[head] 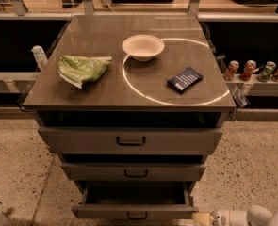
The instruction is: Close bottom drawer
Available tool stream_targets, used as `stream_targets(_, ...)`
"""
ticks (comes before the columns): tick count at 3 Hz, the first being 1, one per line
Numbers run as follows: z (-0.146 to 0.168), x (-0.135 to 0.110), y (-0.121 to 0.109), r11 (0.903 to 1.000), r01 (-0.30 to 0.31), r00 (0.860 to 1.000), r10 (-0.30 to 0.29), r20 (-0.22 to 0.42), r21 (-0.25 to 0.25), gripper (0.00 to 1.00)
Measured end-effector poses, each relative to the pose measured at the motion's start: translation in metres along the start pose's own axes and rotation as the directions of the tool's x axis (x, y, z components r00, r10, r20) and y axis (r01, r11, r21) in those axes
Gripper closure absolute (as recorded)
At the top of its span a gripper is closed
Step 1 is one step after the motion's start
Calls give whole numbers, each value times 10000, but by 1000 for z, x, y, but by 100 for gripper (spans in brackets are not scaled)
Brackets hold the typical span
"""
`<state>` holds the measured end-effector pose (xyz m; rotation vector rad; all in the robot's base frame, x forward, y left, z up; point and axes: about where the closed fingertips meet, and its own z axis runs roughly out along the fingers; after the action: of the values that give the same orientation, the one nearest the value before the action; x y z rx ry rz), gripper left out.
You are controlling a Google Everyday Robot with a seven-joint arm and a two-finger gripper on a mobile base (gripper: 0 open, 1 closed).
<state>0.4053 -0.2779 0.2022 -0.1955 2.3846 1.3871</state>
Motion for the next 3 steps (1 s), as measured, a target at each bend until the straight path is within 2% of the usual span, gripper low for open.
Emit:
stream_targets(1, 0, 0, 0, 10000, 0, 10000, 0, 0, 0, 100)
stream_targets(3, 14, -29, -7, 9948, 918, 9929, -948, 721, 436, 100)
